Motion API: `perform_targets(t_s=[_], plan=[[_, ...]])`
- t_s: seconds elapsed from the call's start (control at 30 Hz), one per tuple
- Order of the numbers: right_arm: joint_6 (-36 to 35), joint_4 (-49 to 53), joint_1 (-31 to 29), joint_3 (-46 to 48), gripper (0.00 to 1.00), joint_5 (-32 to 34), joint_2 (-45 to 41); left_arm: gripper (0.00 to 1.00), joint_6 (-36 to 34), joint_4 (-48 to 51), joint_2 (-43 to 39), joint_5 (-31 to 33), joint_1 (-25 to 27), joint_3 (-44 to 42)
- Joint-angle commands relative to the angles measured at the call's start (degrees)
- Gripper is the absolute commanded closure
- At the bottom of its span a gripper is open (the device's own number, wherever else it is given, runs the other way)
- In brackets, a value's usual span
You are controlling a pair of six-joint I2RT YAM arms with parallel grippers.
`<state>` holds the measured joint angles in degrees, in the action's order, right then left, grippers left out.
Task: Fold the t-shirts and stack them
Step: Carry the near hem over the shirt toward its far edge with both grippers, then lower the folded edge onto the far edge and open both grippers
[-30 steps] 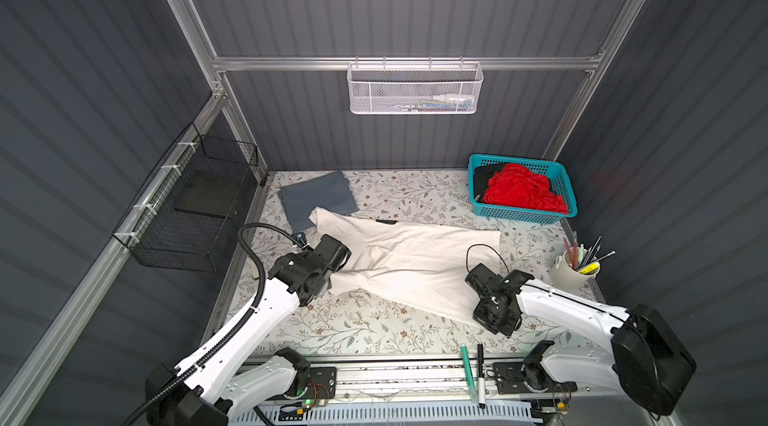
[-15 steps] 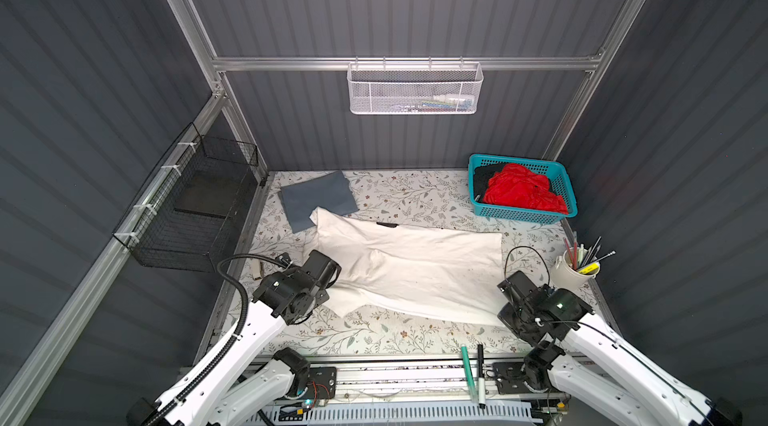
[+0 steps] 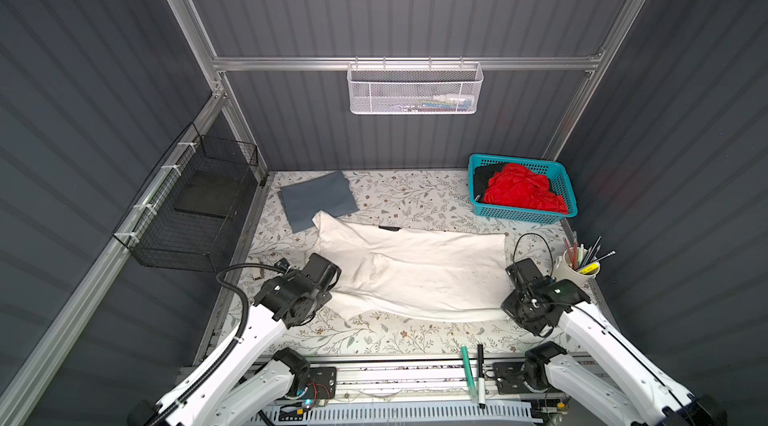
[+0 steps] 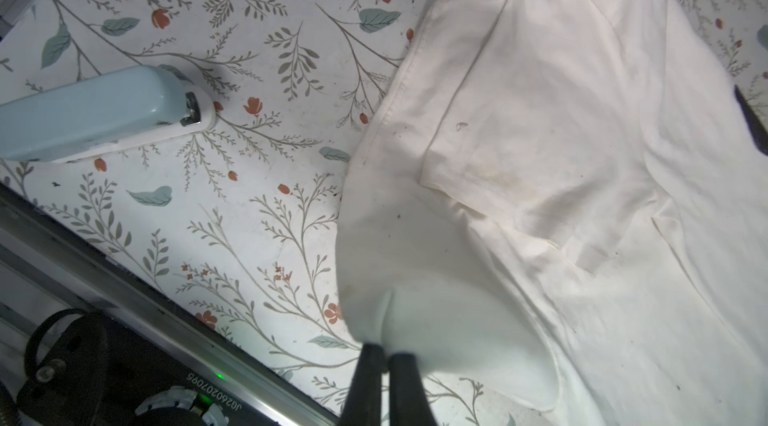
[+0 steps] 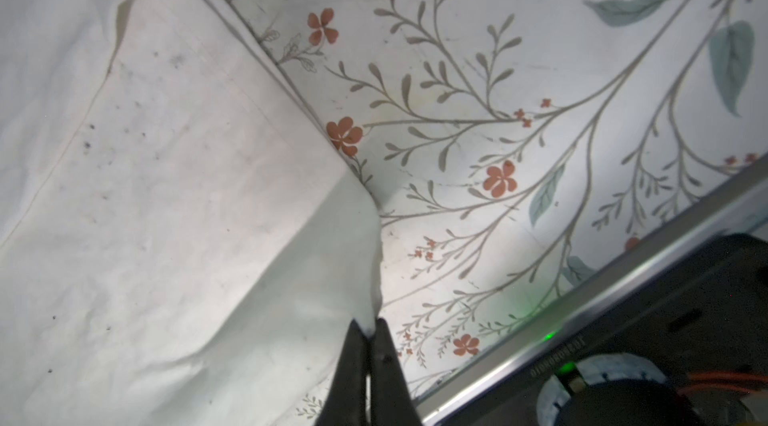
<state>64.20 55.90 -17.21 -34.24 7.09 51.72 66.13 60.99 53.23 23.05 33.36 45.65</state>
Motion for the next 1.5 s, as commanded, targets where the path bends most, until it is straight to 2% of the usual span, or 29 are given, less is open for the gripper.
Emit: perform_targets(t_s=[0.0,0.3,0.57,0.83,1.17,1.2,1.27,1.3,1.33,1.37,1.47], plan=[[-7.1,-6.9,3.5,-3.2,1.00,-1.1,4.4,1.00,-4.0,-8.0,4.8,2.3,-0.3,2.7],[-16.5,-14.8,12.4,-9.0,1.00,-5.8,17.5,1.00,-10.4,-11.8,16.4,11.7,-1.7,11.6],[-20.5,-17.3,15.9,-13.9,1.00,-5.7,23.5,1.00,-16.3,-19.6,22.1,9.7,-9.0,13.4],[-22.4,-21.0,17.2,-16.8,1.00,-7.1,29.3,1.00,-22.2,-25.7,29.4,7.7,-12.4,16.8],[-25.3,-21.9,17.2,-21.5,0.99,-4.1,34.1,1.00,-25.6,-30.7,38.5,5.9,-15.3,19.3],[-25.6,-21.9,17.2,-21.9,0.92,-4.1,34.2,0.97,-26.5,-31.6,39.1,5.7,-15.6,19.7],[-26.0,-21.6,17.2,-22.3,0.91,-4.3,33.9,0.84,-31.2,-34.3,40.7,3.8,-16.1,20.8],[-26.0,-21.6,17.2,-22.2,0.87,-4.2,33.4,0.78,-32.9,-34.4,41.4,3.1,-16.1,21.7],[-26.0,-21.5,17.1,-22.0,0.80,-4.1,32.4,0.67,-34.6,-33.6,42.1,2.2,-16.1,23.0],[-25.9,-21.2,17.0,-21.8,0.68,-4.2,31.4,0.62,-36.3,-32.5,42.3,0.8,-16.1,24.0],[-25.6,-20.4,16.2,-20.5,0.56,-4.3,28.1,0.57,-37.0,-31.0,40.3,-4.0,-16.1,22.6]])
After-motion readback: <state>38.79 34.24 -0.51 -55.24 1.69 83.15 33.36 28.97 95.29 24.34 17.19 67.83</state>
